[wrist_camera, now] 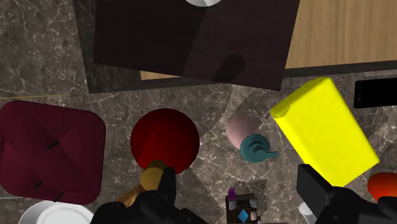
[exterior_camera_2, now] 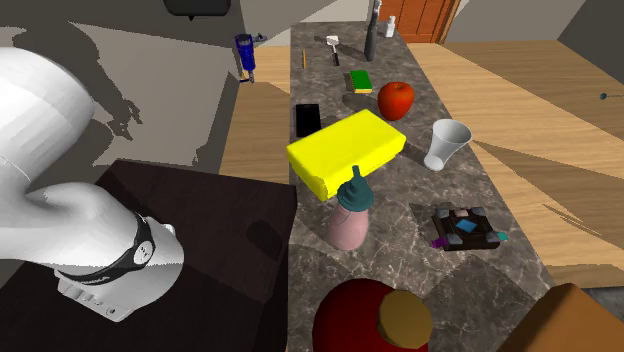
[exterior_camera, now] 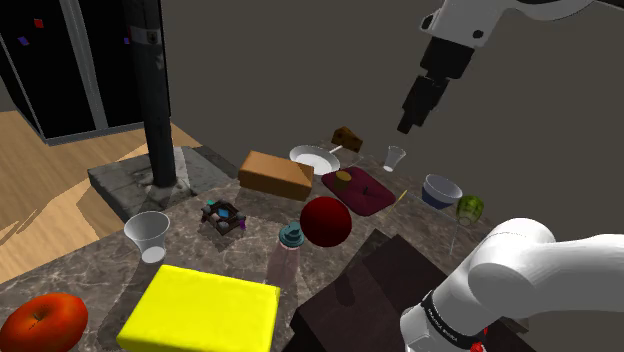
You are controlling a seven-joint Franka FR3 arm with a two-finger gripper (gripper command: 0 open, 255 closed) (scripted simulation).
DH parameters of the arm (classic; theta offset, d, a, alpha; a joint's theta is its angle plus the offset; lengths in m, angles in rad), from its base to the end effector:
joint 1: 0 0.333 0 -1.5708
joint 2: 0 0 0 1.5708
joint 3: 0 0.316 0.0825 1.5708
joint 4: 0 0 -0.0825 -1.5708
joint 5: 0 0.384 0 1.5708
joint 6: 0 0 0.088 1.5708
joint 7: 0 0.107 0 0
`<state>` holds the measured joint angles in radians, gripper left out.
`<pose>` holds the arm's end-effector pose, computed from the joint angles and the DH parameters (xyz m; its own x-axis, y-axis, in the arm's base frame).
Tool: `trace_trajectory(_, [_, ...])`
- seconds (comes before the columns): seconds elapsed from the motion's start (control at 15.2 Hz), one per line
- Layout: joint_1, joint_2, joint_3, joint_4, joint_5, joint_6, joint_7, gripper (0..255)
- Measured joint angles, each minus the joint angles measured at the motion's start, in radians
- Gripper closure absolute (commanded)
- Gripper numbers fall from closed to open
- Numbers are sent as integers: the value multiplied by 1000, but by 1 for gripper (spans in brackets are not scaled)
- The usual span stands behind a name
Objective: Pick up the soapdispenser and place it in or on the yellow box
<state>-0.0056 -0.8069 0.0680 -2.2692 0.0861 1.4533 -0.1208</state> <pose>0.2877 0.0364 0.6262 0.9853 0.1709 -0.0057 0.1706 -0.9846 -0.0375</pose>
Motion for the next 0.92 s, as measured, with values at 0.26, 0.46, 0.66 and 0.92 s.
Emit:
trace_trajectory(0.26, [6,-27,21,-89,15,79,14,0])
trace_trajectory(0.46, [18,-61,55,-201,39,182,36,0])
trace_trajectory(0.66, [33,-89,89,-307,64,287,57,0])
trace_trajectory(0.92, [52,-65,144,-423,102,459,83,0])
